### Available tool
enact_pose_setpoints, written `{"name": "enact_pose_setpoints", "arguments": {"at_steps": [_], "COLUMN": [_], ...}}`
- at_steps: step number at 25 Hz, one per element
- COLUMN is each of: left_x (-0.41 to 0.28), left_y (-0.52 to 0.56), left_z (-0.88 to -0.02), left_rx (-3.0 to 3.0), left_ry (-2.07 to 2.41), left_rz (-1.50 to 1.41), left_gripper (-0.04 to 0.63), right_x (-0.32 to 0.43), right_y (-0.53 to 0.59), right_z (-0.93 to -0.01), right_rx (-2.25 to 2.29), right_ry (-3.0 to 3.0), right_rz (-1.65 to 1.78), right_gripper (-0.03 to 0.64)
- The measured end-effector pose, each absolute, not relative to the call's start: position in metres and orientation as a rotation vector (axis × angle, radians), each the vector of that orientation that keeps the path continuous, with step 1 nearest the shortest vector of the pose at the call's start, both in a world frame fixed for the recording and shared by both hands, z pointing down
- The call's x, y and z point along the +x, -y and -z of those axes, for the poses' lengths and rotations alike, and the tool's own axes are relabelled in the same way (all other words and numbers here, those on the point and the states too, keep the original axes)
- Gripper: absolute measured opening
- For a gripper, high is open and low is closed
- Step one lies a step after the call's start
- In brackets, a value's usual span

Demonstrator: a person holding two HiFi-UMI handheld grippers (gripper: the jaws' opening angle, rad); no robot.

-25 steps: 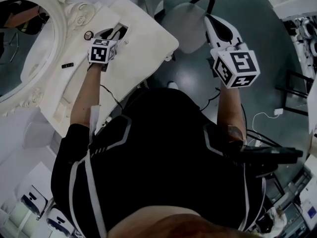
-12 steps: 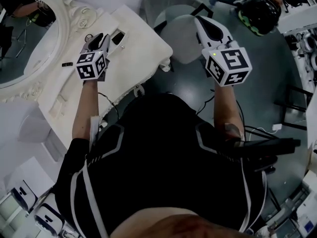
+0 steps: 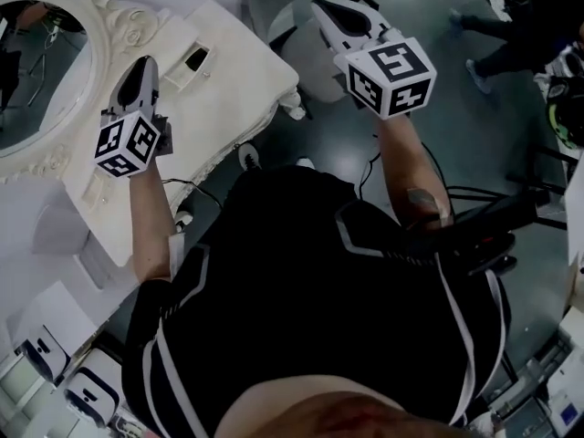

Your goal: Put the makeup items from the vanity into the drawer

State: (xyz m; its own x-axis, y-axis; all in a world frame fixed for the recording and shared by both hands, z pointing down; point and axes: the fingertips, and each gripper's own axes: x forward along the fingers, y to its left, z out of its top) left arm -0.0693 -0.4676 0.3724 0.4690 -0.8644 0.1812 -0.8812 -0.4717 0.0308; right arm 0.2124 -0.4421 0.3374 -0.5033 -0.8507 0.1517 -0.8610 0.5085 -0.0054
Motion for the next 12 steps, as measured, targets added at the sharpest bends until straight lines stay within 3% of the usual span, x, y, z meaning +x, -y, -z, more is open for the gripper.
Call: {"name": "enact_pose_setpoints", "arguments": {"at_steps": [4, 12], "left_x": [-0.076, -0.097], "left_y": [0.439, 0.409], "left_z": [-0.339, -0.29], "left_rx": [2.593, 2.59], "left_ry": [1.535, 1.588], "left_rz": [-0.063, 0.016], "left_gripper": [0.006, 0.005], "right_x": [0.192, 0.162], "right_y": [0.441, 0.445], "right_z": [-0.335, -0.323], "right_rx": [1.408, 1.371], "right_ry": [2.686, 2.718], "right_rz": [-0.112, -0.062], "right_gripper": [0.005, 0.005]}}
